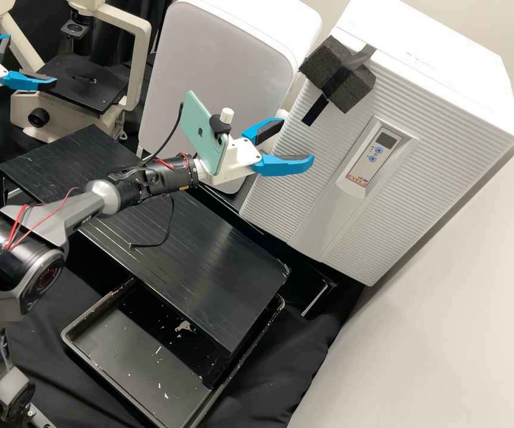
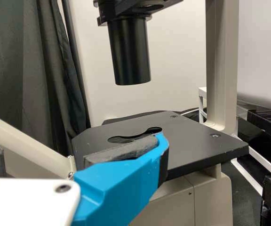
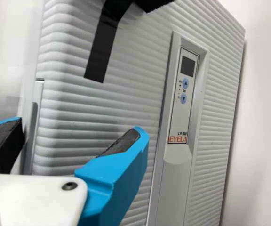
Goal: Open the incubator door
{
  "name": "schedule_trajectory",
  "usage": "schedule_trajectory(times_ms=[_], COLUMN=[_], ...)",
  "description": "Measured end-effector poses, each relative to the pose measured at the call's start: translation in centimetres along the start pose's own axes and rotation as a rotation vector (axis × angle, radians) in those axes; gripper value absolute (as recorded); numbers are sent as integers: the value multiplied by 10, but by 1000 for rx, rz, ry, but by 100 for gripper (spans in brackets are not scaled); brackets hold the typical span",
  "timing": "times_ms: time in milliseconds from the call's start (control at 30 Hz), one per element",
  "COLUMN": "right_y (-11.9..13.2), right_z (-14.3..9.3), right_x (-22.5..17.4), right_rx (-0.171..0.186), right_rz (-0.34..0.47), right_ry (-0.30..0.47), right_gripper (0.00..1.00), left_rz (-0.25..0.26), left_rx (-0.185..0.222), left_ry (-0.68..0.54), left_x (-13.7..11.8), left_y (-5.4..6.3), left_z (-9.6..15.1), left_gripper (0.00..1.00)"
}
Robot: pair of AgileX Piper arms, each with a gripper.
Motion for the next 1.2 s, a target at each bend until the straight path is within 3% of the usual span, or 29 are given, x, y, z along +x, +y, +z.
schedule_trajectory(times_ms=[133, 300, 433, 700, 1200], right_y=[1, 10, 9, 9, 8], right_z=[3, 5, 5, 5, 5], right_x=[-5, -11, -12, -10, -11], right_rx=[-9, 17, 17, -1, -1], right_rz=[-7, -7, -18, -30, -44], right_ry=[5, 4, 6, 21, 23], right_gripper=[0, 0, 0, 0, 0], left_rz=[0, 0, 0, 0, 0], left_rx=[0, 0, 0, 0, 0], left_ry=[0, 0, 0, 0, 0], left_x=[0, 0, 0, 0, 0], left_y=[0, 0, 0, 0, 0], left_z=[0, 0, 0, 0, 0], left_gripper=[100, 100, 100, 100, 100])
